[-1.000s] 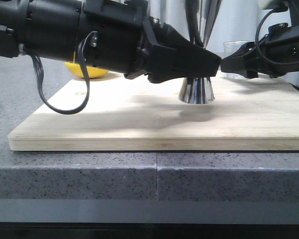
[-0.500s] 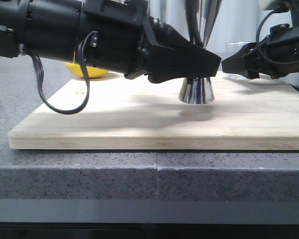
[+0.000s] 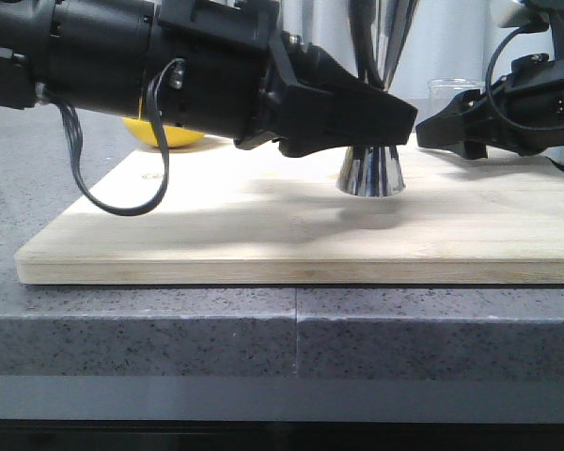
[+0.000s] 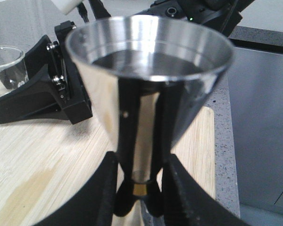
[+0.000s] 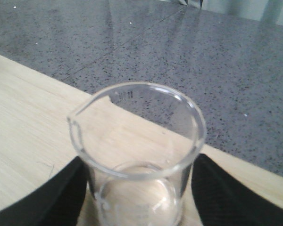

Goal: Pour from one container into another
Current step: 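Open the right gripper and withdraw it from the beaker, then move the held jigger back toward the lemon and lower it with the left gripper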

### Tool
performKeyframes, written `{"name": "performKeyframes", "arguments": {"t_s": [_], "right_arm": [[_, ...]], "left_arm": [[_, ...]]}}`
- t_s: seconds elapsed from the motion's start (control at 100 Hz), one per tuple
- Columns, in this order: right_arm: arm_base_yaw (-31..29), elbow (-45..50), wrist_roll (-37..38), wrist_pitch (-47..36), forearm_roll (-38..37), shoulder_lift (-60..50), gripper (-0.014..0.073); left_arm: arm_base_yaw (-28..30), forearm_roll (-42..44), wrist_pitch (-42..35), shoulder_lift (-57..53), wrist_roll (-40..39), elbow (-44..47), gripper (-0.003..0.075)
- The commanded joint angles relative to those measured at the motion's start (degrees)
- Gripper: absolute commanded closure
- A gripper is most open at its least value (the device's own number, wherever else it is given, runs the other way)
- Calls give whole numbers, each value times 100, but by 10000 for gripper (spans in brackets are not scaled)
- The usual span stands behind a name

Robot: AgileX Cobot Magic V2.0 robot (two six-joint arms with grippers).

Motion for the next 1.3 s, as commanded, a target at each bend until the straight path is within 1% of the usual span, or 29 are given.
{"name": "performKeyframes", "arguments": {"t_s": [0.0, 0.24, 0.35, 0.51, 0.74, 1.0, 1.29], "right_arm": [[-28, -92, -6, -366, 188, -237, 76], [-28, -92, -6, -389, 404, -237, 65], [-28, -92, -6, -548, 418, -249, 64], [-28, -92, -6, -1010, 459, -261, 55], [-28, -102, -6, -1044, 615, -448, 55], [-28, -113, -6, -1168, 686, -888, 55], [-28, -113, -6, -1251, 712, -1640, 55]], "left_arm": [[-31, -281, -388, -308, -41, -175, 741], [-31, -281, -388, -308, -41, -175, 741], [-31, -281, -388, -308, -41, -175, 741], [-31, -281, -388, -308, -41, -175, 741], [-31, -281, -380, -308, -41, -175, 741], [6, -281, -335, -308, -41, -175, 741], [358, -291, -406, -308, -41, -175, 741]]}}
